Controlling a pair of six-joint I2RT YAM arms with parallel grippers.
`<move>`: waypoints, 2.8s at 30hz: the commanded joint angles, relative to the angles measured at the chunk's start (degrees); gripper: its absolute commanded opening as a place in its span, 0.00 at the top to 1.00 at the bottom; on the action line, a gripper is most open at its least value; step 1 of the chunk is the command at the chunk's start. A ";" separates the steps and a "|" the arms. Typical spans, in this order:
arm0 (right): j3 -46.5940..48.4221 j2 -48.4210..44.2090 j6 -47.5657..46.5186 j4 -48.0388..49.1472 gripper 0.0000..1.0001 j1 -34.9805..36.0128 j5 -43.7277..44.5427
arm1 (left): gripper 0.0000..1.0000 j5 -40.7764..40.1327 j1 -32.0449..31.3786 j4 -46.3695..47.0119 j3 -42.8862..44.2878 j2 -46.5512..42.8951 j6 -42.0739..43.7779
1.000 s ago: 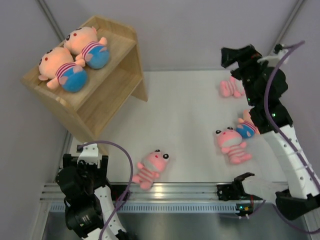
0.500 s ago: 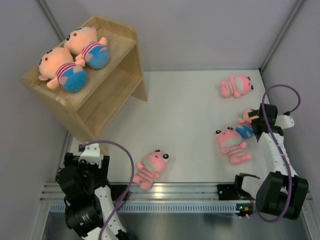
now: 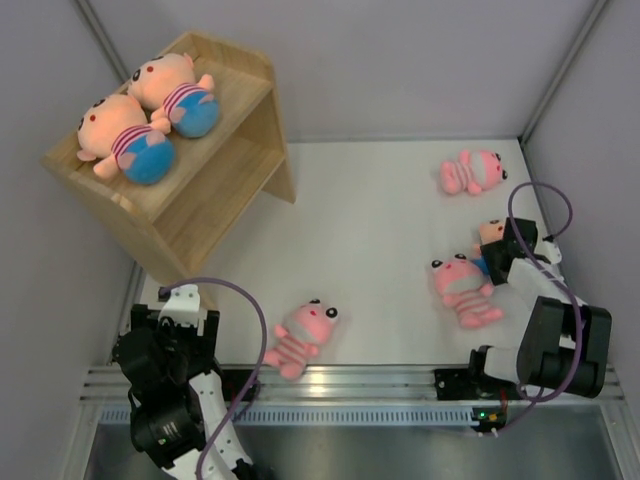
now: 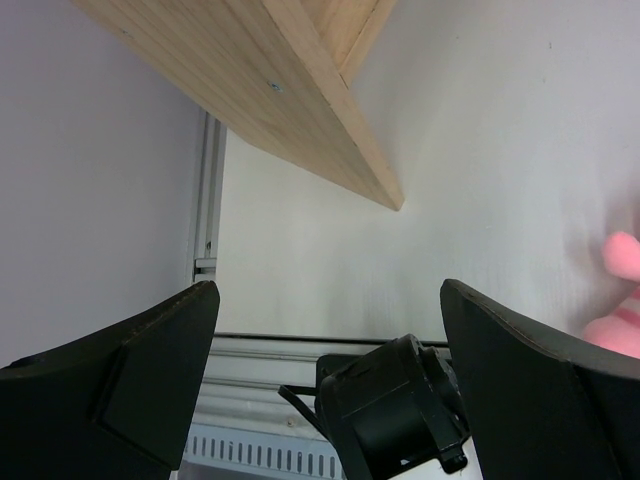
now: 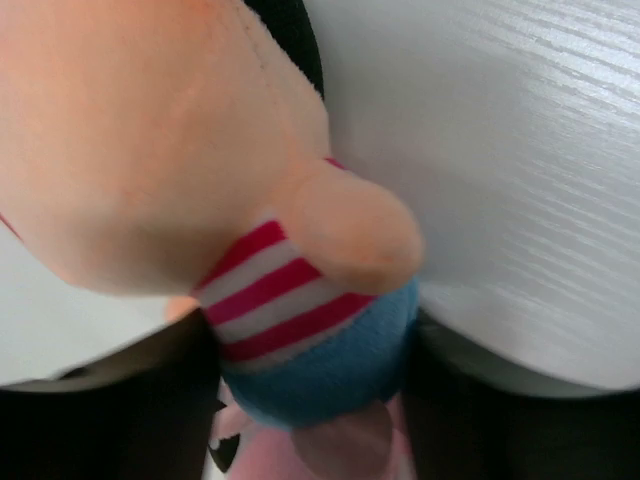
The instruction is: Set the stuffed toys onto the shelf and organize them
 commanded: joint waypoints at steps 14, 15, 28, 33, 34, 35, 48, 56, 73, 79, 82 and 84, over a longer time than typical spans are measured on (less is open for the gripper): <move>30.88 -7.10 -24.05 13.09 1.00 7.52 -9.77 | 0.02 1.24 0.32 -1.50 0.53 1.80 1.31; 35.13 -4.74 -27.54 12.48 1.00 9.02 -11.87 | 0.01 1.50 0.32 -1.50 1.14 1.89 1.22; 106.55 38.08 -22.59 5.41 1.00 34.07 -50.49 | 0.01 6.24 0.32 -2.29 4.92 5.31 -1.51; 107.07 41.94 -15.99 17.64 1.00 40.58 -42.23 | 0.02 10.10 0.32 -2.56 9.13 10.14 0.42; 107.16 42.21 -14.93 18.61 1.00 42.33 -40.65 | 0.02 11.16 0.32 -2.47 10.54 11.28 0.34; 107.07 42.56 -13.18 19.49 1.00 43.13 -40.11 | 0.04 12.65 0.32 -2.47 12.21 14.51 0.08; 97.76 37.21 -4.56 14.24 1.00 48.15 -34.04 | 0.20 34.81 6.27 -4.05 46.01 36.60 -1.87; 89.06 30.09 -5.52 13.00 1.00 50.78 -27.54 | 0.20 60.00 29.72 -5.81 69.42 49.07 0.45; 79.75 24.46 -10.70 12.74 1.00 51.14 -22.88 | 0.27 62.33 35.04 -5.81 75.50 63.67 -10.92; 76.58 21.92 -16.49 11.50 1.00 52.19 -18.23 | 0.26 62.50 35.04 -5.98 72.08 64.20 -9.07; 75.08 20.34 -20.53 11.51 1.00 53.24 -14.54 | 0.26 61.80 35.04 -6.16 68.48 63.94 -6.26; 74.73 19.37 -22.39 11.33 1.00 53.86 -12.35 | 0.26 61.54 35.04 -6.25 67.42 65.08 -5.64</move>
